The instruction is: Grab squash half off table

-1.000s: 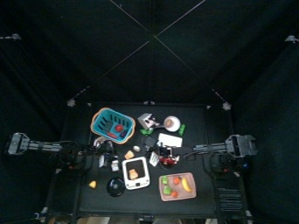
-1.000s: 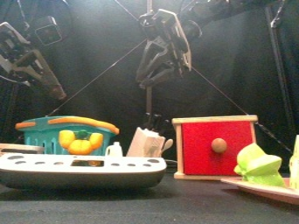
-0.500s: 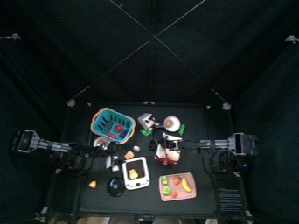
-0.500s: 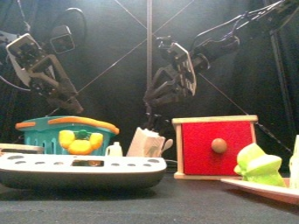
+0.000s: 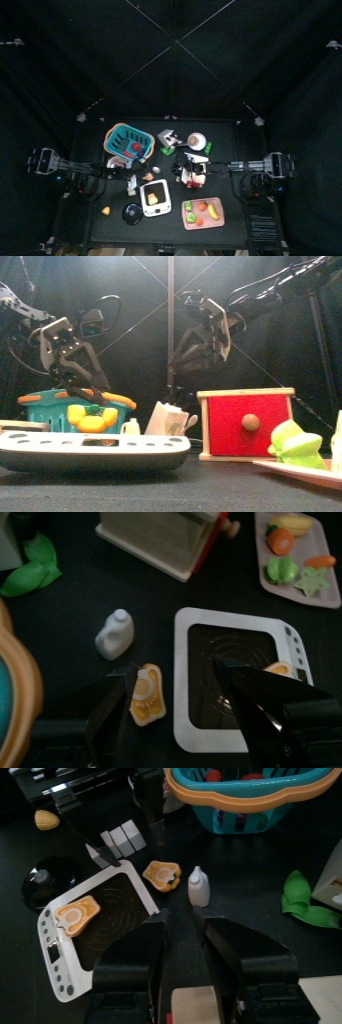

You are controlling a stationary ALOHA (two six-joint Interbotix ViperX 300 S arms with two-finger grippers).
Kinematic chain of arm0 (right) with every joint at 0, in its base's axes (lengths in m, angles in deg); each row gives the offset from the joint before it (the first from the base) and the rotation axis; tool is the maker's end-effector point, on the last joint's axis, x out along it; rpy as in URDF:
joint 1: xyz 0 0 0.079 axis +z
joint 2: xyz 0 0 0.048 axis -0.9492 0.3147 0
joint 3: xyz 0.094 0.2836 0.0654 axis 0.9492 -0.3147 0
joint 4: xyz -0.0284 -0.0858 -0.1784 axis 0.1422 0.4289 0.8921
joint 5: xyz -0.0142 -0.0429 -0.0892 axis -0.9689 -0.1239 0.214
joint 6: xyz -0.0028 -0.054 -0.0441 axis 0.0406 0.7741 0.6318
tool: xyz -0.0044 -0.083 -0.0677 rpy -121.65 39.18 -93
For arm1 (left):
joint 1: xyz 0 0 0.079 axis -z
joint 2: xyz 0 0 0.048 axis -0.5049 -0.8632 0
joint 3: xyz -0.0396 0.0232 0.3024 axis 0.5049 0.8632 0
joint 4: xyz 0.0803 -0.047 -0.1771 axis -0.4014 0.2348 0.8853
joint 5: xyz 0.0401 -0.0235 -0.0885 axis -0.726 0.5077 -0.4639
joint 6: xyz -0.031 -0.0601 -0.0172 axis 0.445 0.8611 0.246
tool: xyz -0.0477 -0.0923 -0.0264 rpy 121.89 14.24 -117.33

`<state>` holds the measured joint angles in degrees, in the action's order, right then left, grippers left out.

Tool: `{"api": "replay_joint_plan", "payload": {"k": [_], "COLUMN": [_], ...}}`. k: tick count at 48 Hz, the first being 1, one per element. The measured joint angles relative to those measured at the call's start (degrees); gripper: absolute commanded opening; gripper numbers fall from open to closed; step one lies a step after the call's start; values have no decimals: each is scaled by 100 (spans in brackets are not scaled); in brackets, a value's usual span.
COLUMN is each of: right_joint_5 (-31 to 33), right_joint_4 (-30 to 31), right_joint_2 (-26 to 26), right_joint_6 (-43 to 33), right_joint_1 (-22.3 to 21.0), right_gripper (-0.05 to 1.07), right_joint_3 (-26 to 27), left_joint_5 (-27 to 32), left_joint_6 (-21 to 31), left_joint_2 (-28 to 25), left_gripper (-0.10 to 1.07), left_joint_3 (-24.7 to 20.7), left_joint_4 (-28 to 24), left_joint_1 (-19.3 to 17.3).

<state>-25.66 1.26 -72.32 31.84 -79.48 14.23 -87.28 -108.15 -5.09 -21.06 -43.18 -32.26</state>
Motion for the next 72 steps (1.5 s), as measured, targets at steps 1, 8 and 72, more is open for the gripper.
{"api": "replay_joint_plan", "payload": {"k": [1, 8, 72], "right_joint_5": [0, 0, 0], "right_joint_4": [0, 0, 9], "right_joint_2": [0, 0, 18], "right_joint_6": [0, -9, -9], "right_joint_1": [0, 0, 0], "right_gripper": [69, 69, 69], "right_joint_3": [0, 9, 0], "left_joint_5": [0, -79, 255], "left_joint_6": [9, -44, -18], "left_joint_2": [-53, -343, -1415], "left_gripper": [96, 96, 79], "left_joint_3": [-9, -44, -387], "left_joint_4": [26, 35, -255], "left_joint_1": [0, -35, -290]}}
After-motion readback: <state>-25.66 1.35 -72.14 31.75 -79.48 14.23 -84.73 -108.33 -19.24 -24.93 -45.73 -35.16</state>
